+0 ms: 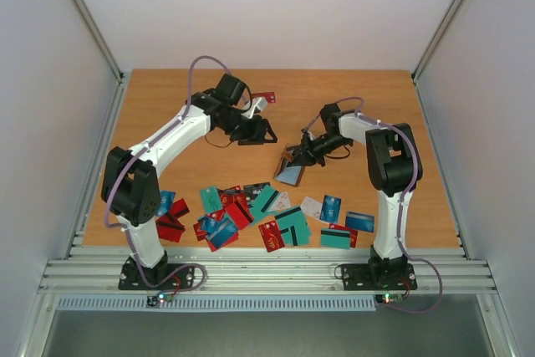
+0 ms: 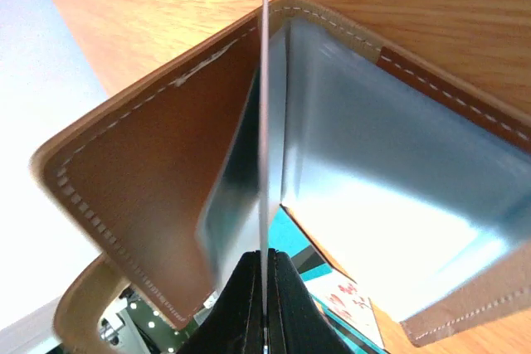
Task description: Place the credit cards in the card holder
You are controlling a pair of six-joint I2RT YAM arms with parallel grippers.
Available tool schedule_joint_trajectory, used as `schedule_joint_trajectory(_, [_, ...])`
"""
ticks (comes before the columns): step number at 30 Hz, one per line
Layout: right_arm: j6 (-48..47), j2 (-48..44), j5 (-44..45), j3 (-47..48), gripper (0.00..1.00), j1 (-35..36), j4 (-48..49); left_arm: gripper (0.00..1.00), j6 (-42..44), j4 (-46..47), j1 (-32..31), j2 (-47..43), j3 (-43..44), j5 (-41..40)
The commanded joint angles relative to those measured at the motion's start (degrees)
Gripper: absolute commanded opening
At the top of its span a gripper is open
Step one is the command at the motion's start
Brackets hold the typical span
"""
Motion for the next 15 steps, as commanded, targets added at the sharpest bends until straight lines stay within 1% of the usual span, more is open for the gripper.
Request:
schedule_joint_trajectory(1, [-1.0,-1.2,-2.2,3.0,0.01,0.5,-2.9,0.53,5.5,-1.2,-1.0,0.4,2.4,7.6])
schedule_joint_trajectory(9, [0.3,-0.7,-3.2,5.5,0.01,1.7,-2.8,0.46,-1.3,8.0,-1.0,0.3,-0.3,13.3])
schedule_joint_trajectory(12, [0.6,-0.5,-3.4,6.7,0.01,2.2,-3.1,0.44,-1.6,7.6,-0.8,1.0,-0.1,12.9])
schedule_joint_trajectory(15, [1.5,-0.4,-3.8,7.7,0.01,2.9,-2.6,0.41,-1.1,5.5,0.0,1.3,-0.3,9.3])
